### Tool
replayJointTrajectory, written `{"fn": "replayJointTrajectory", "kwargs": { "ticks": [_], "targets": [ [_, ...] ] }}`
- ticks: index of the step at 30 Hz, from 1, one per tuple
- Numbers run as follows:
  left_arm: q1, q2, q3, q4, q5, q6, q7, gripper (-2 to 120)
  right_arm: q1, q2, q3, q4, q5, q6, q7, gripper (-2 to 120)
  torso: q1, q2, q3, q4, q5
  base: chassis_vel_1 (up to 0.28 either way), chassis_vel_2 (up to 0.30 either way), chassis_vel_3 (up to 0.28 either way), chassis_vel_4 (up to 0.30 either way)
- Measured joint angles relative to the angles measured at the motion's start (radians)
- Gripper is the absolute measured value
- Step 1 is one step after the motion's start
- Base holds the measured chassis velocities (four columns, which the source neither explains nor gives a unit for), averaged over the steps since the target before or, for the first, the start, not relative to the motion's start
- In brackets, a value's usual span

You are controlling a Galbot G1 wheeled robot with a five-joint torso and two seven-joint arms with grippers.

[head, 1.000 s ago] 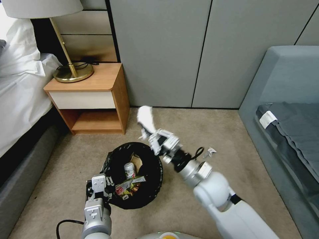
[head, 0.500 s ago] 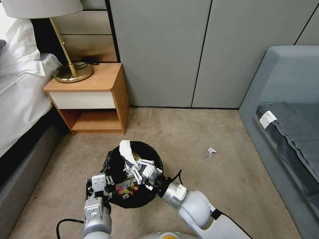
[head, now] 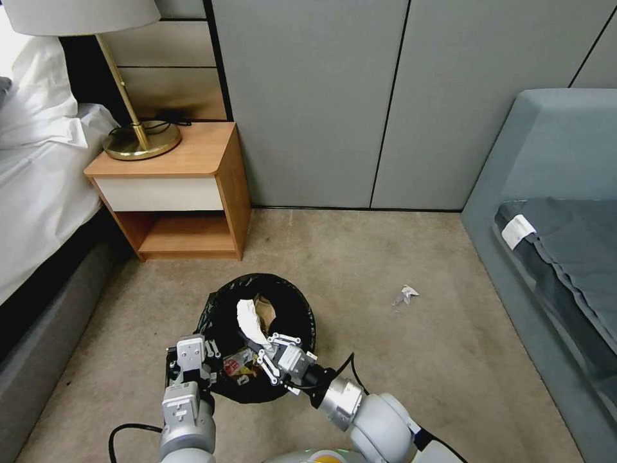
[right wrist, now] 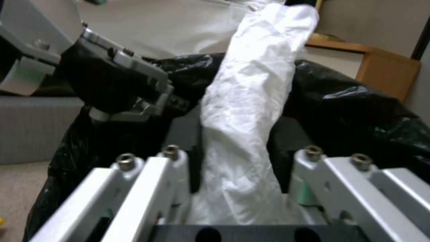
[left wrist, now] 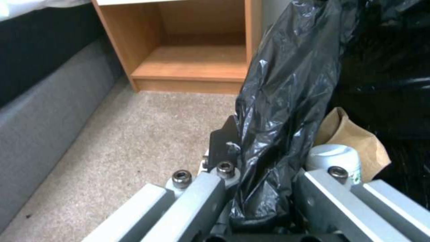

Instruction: Pick up the trash bin, then pick up the garbage from the floor and place it into the trash bin.

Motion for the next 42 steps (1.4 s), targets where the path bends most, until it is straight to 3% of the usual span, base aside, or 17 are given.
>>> {"fn": "replayJointTrajectory", "kwargs": {
  "ticks": [8, 9, 10, 11, 20, 31, 39, 42],
  "targets": [
    [0.007, 0.004, 0.000, -0.006, 0.005, -0.002, 0.000, 1, 0.001, -0.008, -0.009, -0.002, -0.003, 0.001, 0.000, 53, 0.000, 0.000, 0.000, 0.0000, 0.0000, 0.000, 0.000, 0.000, 0.000],
    [0.008, 0.006, -0.002, -0.010, 0.004, -0.002, -0.001, 1, 0.005, -0.009, -0.012, -0.002, -0.003, 0.001, 0.000, 69, 0.000, 0.000, 0.000, 0.0000, 0.0000, 0.000, 0.000, 0.000, 0.000],
    [0.008, 0.006, -0.002, -0.010, 0.004, -0.002, -0.001, 1, 0.005, -0.009, -0.012, -0.002, -0.003, 0.001, 0.000, 69, 0.000, 0.000, 0.000, 0.0000, 0.0000, 0.000, 0.000, 0.000, 0.000],
    [0.008, 0.007, -0.002, -0.011, 0.004, -0.002, -0.001, 1, 0.011, -0.010, -0.015, -0.002, -0.002, 0.000, 0.000, 80, 0.000, 0.000, 0.000, 0.0000, 0.0001, 0.000, 0.000, 0.000, 0.000],
    [0.002, 0.015, -0.007, -0.009, -0.001, 0.000, -0.001, 1, 0.026, -0.006, -0.018, 0.015, 0.003, -0.003, 0.001, 107, 0.000, 0.000, 0.000, 0.0000, 0.0001, 0.000, 0.000, 0.000, 0.000],
    [0.002, 0.019, -0.010, -0.004, -0.003, 0.001, -0.001, 1, 0.051, 0.004, -0.011, 0.034, 0.011, -0.011, 0.004, 114, 0.000, 0.000, 0.000, 0.0000, 0.0000, 0.000, 0.000, 0.000, 0.000],
    [0.001, 0.019, -0.012, 0.000, -0.004, 0.001, -0.001, 1, 0.063, 0.014, 0.004, 0.067, 0.019, -0.019, 0.012, 107, 0.000, 0.000, 0.000, 0.0000, 0.0000, 0.000, 0.000, 0.000, 0.000],
    [0.001, 0.019, -0.017, 0.007, -0.004, 0.000, -0.001, 1, 0.047, 0.027, 0.025, 0.123, 0.010, -0.020, 0.068, 102, 0.000, 0.000, 0.000, 0.0000, 0.0000, 0.000, 0.000, 0.000, 0.000]
  ]
}}
